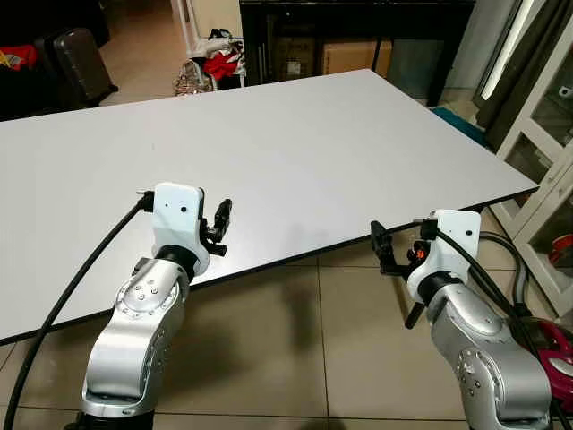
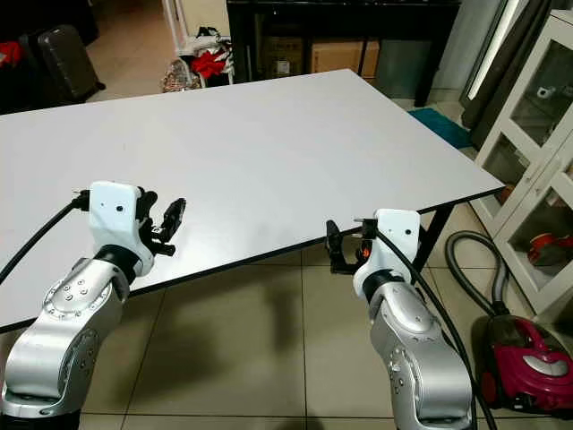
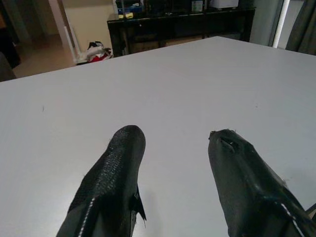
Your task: Setting the table
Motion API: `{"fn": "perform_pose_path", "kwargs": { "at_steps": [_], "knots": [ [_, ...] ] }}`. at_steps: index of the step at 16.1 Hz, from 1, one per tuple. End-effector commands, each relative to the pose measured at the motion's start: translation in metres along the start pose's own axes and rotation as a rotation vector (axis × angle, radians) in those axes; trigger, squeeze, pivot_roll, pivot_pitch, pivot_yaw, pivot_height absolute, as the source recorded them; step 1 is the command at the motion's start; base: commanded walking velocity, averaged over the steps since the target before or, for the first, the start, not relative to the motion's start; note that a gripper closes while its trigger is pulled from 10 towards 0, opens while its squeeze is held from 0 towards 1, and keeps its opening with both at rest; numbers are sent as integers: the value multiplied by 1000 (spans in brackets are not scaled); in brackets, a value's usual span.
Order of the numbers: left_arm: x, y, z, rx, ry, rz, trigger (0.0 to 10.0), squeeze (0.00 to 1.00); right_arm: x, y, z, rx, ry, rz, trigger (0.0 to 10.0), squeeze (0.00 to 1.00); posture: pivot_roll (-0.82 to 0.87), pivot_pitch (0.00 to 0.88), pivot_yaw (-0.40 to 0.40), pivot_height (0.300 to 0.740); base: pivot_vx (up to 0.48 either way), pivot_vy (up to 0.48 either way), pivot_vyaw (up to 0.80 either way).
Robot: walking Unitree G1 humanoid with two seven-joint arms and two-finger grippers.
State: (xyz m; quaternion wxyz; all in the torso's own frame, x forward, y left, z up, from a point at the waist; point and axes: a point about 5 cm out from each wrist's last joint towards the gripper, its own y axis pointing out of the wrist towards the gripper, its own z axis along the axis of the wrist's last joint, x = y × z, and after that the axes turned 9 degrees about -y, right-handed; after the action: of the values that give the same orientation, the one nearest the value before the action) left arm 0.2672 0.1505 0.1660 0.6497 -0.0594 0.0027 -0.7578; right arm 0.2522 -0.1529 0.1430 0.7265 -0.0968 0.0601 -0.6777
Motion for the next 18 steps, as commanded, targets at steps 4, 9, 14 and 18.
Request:
{"fn": "perform_pose_path", "kwargs": {
  "at_steps": [4,9,14,18],
  "knots": [
    [-27,-11,-25,-129,55,156,10000,0,13,-21,-15,0,14,-154,10000,0,-194,0,154,740,0,0,0],
    [-27,-11,-25,-129,55,156,10000,0,13,-21,-15,0,14,-154,10000,0,-194,0,154,740,0,0,0],
    [-27,-11,-25,-129,55,156,10000,0,13,-21,-15,0,14,-154,10000,0,-194,0,154,740,0,0,0],
    [-27,-11,-25,-129,55,156,10000,0,13,-21,-15,0,14,-154,10000,0,-194,0,154,740,0,0,0]
  ]
}}
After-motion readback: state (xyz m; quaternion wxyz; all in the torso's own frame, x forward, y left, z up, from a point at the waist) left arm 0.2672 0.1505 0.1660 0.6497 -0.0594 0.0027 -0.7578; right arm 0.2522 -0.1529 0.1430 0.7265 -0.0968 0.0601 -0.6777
